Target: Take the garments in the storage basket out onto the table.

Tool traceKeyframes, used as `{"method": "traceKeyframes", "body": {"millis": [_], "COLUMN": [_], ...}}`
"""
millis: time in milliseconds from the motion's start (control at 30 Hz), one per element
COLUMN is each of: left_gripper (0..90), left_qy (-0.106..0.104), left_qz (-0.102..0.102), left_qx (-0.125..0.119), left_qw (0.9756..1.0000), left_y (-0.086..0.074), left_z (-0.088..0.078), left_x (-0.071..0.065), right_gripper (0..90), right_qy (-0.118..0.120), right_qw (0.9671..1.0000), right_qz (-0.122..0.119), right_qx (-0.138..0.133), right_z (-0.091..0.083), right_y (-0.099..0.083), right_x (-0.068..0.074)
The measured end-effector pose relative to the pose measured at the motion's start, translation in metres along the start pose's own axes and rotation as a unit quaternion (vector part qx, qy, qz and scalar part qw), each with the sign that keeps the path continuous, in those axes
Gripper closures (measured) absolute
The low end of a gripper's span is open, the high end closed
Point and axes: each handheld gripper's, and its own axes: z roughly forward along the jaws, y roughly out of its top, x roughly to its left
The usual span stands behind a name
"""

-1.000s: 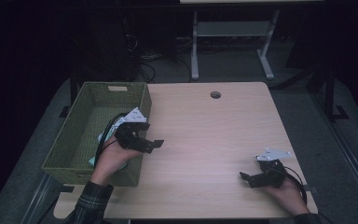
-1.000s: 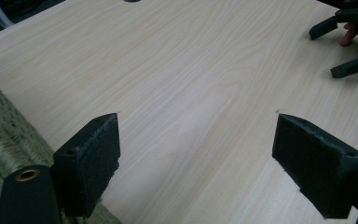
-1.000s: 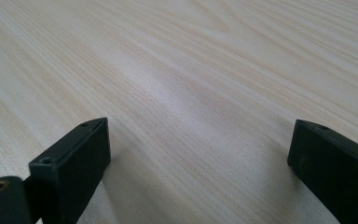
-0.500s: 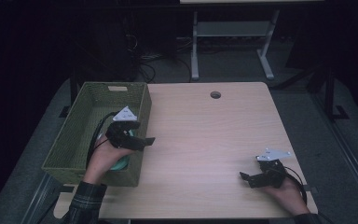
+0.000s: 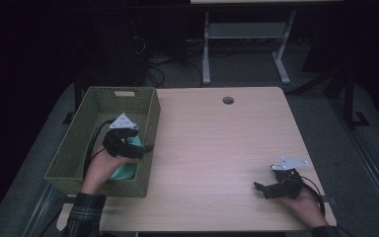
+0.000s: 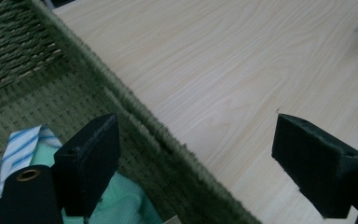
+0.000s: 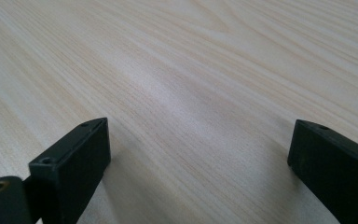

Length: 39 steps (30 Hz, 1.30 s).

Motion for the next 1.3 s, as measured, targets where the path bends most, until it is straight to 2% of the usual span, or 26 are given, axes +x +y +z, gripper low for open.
{"method": "traceKeyframes", "body": {"millis": [267,367,467,667,933,967,1067,1300], "left_gripper": [14.7,14.7,14.5,14.5,14.3,14.3,14.3,14.4], "left_qy": [0.011,0.021,0.016,0.01,0.004,0.013,0.016,0.033], "left_qz": [-0.007,-0.008,-0.017,-0.014,-0.022,-0.023,-0.032,-0.045], "left_qx": [-0.003,0.001,-0.003,-0.007,-0.017,-0.019,-0.028,-0.029], "left_qw": [0.9999,0.9998,0.9997,0.9998,0.9996,0.9995,0.999,0.998], "left_y": [-0.006,-0.01,-0.013,-0.014,-0.016,-0.016,-0.019,-0.027], "left_z": [-0.004,-0.005,-0.005,-0.006,-0.012,-0.015,-0.02,-0.025], "left_x": [0.007,0.012,0.015,0.017,0.02,0.022,0.027,0.038], "right_gripper": [5.2,5.2,5.2,5.2,5.2,5.2,5.2,5.2], "right_qy": [0.0,0.0,-0.001,-0.001,-0.001,-0.001,-0.001,-0.001], "right_qw": [1.0,1.0,1.0,1.0,1.0,1.0,1.0,1.0], "right_qz": [-0.001,-0.002,-0.001,-0.002,-0.002,-0.001,-0.002,-0.002], "right_qx": [0.001,0.0,0.001,0.001,0.001,0.001,0.001,0.001], "right_z": [0.0,0.0,0.0,0.0,0.0,0.0,0.0,0.0], "right_y": [0.0,0.0,0.0,0.0,0.0,0.0,0.0,0.0], "right_x": [0.0,0.0,0.0,0.0,0.0,0.0,0.0,0.0]}}
